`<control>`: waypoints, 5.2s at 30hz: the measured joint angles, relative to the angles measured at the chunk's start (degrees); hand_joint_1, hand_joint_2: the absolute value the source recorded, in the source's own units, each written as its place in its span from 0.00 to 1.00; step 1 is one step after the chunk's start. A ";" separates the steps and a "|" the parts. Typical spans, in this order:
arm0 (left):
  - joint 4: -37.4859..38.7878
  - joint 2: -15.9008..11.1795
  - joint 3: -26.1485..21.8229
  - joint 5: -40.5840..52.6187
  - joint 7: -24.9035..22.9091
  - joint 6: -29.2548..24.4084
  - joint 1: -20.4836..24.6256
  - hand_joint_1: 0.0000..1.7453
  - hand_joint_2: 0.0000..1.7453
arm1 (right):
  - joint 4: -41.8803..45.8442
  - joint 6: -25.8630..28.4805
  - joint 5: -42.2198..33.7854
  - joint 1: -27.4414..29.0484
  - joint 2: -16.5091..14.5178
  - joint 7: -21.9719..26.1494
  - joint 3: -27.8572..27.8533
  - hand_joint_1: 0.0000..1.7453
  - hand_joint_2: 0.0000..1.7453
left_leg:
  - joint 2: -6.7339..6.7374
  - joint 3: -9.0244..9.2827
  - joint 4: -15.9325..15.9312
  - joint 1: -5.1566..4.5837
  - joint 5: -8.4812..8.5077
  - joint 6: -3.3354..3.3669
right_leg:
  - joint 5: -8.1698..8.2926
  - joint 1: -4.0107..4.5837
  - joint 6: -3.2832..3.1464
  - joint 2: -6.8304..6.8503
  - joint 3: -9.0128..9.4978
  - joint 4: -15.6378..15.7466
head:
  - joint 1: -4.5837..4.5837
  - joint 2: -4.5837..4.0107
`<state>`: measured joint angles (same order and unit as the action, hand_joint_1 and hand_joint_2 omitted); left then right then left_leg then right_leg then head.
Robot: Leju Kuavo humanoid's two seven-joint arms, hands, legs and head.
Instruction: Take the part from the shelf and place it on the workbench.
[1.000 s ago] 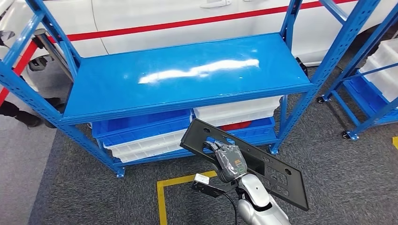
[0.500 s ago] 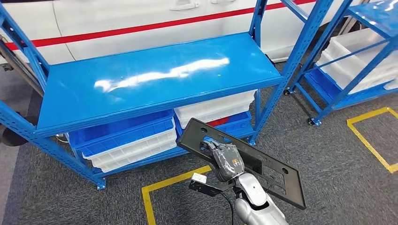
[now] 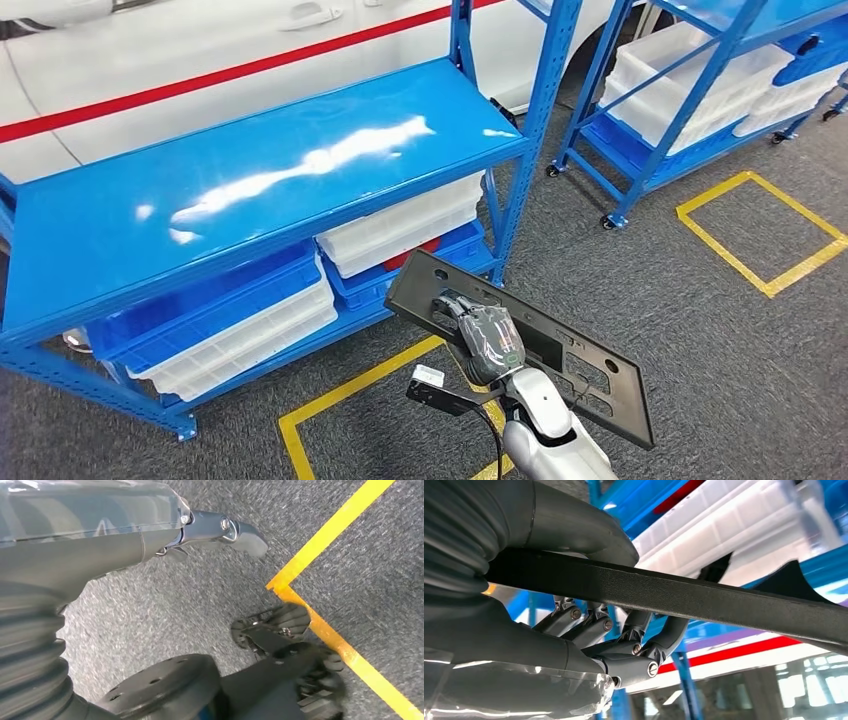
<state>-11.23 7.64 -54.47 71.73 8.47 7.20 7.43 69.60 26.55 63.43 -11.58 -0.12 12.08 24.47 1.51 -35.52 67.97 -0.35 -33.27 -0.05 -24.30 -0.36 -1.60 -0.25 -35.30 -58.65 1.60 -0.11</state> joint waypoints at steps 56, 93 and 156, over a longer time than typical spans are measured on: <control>0.00 1.47 -0.88 -0.80 0.79 -0.70 -0.34 0.00 1.00 | 6.06 -0.06 3.39 4.55 -1.42 -3.16 -5.40 1.00 1.00 | 4.70 3.87 -9.71 -0.07 6.23 1.05 | -1.42 0.51 1.87 4.27 0.82 -0.30 | -0.07 0.00; 0.00 1.53 -1.33 0.07 3.62 -0.70 -2.13 0.00 1.00 | 9.36 -1.03 4.51 7.65 -3.37 -3.39 -7.40 1.00 1.00 | -0.18 0.55 -0.76 0.65 0.46 -0.75 | -0.32 0.03 -0.05 -0.24 1.00 0.97 | -0.05 0.00; 0.00 -0.56 2.17 3.99 0.43 -1.84 -1.11 0.00 1.00 | 10.27 -1.77 0.93 9.89 -3.49 -2.45 -7.79 1.00 1.00 | -0.72 -1.75 3.99 1.14 -1.33 -2.02 | -1.25 -0.05 -0.17 -0.65 1.49 0.75 | -0.04 0.00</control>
<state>-11.23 7.08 -52.30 75.72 8.90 5.36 6.32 79.88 24.77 64.36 -1.69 -3.61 9.63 16.68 0.79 -37.27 71.97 0.79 -34.60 -2.07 -25.54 -0.41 -1.77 -0.90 -33.80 -57.90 1.55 -0.11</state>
